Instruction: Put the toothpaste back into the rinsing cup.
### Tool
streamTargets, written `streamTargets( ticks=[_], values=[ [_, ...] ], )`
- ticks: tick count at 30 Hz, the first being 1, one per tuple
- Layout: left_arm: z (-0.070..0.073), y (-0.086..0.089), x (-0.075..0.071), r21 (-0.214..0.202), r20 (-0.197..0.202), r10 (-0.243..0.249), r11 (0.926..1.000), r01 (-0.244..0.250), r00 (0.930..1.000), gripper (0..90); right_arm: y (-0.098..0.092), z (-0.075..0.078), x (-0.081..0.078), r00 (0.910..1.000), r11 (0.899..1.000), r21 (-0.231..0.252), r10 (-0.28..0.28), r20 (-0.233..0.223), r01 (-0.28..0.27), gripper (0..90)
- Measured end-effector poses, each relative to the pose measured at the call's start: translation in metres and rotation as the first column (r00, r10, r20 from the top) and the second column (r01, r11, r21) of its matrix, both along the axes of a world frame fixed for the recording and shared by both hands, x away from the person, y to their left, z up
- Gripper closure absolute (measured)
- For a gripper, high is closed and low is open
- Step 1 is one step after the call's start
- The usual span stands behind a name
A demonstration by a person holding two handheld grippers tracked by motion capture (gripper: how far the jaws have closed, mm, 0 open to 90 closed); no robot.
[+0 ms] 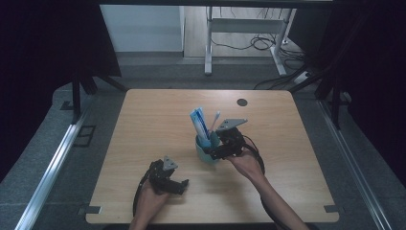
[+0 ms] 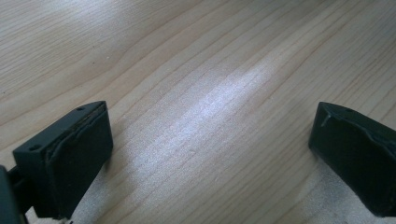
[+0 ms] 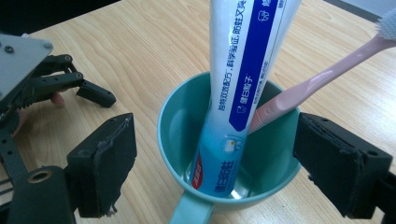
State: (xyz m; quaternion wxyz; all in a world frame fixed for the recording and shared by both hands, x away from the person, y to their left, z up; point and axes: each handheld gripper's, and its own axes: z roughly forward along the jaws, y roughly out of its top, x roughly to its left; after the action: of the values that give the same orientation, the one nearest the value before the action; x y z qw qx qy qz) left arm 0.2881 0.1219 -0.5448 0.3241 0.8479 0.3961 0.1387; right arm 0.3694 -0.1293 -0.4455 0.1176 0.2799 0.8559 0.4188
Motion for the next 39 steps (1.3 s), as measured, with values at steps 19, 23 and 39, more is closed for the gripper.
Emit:
streamTargets(
  ticks=[19,23,39],
  values=[
    [0.0,0.0,0.0,-0.001,0.001,0.002,1.0,-0.002,1.0,0.0,-0.02,0.004,-0.01,1.0,1.0,-0.028,-0.005,-0.006,0.005,3.8],
    [0.0,0.0,0.0,-0.003,0.003,0.003,1.0,-0.003,1.0,0.0,-0.027,0.004,-0.011,0.9999,0.999,-0.036,-0.011,-0.007,0.011,1.6],
    [0.0,0.0,0.0,-0.002,0.002,0.002,1.0,-0.002,1.0,0.0,-0.055,0.0,-0.018,0.999,0.995,-0.087,-0.044,0.008,0.045,0.0]
  ],
)
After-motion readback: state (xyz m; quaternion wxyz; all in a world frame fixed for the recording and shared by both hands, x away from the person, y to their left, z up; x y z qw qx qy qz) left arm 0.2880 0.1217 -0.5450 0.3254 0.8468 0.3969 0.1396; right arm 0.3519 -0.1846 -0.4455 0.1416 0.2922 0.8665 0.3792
